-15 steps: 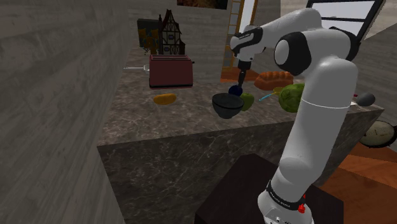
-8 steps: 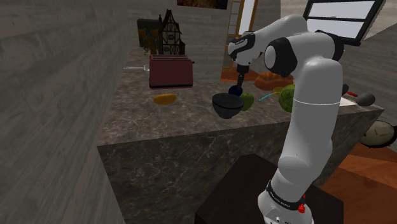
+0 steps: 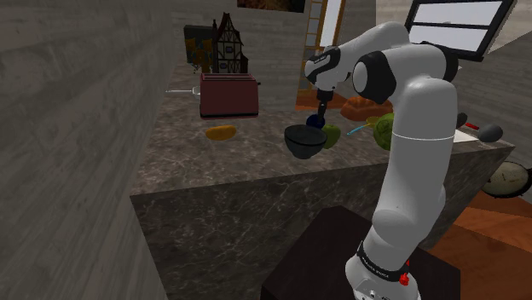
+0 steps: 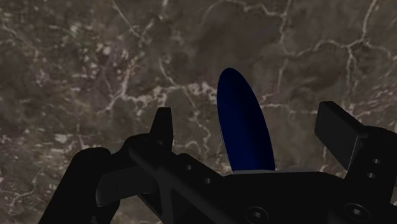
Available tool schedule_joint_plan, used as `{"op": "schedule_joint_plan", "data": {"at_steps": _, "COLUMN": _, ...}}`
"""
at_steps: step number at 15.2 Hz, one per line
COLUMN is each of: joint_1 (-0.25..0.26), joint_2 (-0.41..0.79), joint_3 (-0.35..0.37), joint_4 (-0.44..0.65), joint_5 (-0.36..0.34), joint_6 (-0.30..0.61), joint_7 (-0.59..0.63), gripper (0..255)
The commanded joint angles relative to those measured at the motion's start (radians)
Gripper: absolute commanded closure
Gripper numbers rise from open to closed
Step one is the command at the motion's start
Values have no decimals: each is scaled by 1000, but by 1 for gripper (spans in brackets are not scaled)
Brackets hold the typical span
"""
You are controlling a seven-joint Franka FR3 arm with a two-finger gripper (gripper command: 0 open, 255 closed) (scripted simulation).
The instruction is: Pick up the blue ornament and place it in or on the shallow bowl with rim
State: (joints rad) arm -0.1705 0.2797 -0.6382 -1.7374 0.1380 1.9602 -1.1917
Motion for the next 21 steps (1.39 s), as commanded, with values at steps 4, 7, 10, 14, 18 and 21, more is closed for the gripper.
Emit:
{"op": "schedule_joint_plan", "data": {"at_steps": 4, "joint_1": 0, "joint_2": 0, "joint_3": 0, "joint_4": 0, "joint_5": 0, "joint_6": 0, "joint_7": 0, "gripper": 255}}
{"op": "schedule_joint_plan", "data": {"at_steps": 7, "joint_1": 0, "joint_2": 0, "joint_3": 0, "joint_4": 0, "joint_5": 0, "joint_6": 0, "joint_7": 0, "gripper": 255}}
{"op": "schedule_joint_plan", "data": {"at_steps": 10, "joint_1": 0, "joint_2": 0, "joint_3": 0, "joint_4": 0, "joint_5": 0, "joint_6": 0, "joint_7": 0, "gripper": 255}}
{"op": "schedule_joint_plan", "data": {"at_steps": 14, "joint_1": 1, "joint_2": -7, "joint_3": -2, "joint_4": 19, "joint_5": -5, "joint_6": -24, "joint_7": 3, "gripper": 255}}
{"op": "schedule_joint_plan", "data": {"at_steps": 18, "joint_1": 1, "joint_2": -18, "joint_3": -5, "joint_4": 60, "joint_5": -14, "joint_6": -74, "joint_7": 7, "gripper": 255}}
{"op": "schedule_joint_plan", "data": {"at_steps": 21, "joint_1": 0, "joint_2": -24, "joint_3": -8, "joint_4": 94, "joint_5": -18, "joint_6": -113, "joint_7": 10, "gripper": 255}}
